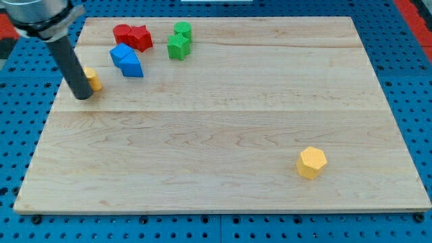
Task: Move the yellow hexagon towards the center of the board
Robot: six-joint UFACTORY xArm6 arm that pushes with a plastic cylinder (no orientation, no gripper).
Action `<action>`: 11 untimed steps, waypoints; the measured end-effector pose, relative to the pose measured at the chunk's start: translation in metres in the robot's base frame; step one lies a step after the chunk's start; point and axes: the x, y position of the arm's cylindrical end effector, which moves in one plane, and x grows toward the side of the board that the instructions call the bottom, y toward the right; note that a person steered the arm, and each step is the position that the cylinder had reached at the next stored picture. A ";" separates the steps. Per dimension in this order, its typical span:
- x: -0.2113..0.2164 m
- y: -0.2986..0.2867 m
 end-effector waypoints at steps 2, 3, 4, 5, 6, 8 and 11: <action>0.057 0.180; 0.058 0.308; 0.079 0.410; 0.150 0.418; 0.163 0.377; 0.082 0.280; 0.068 0.342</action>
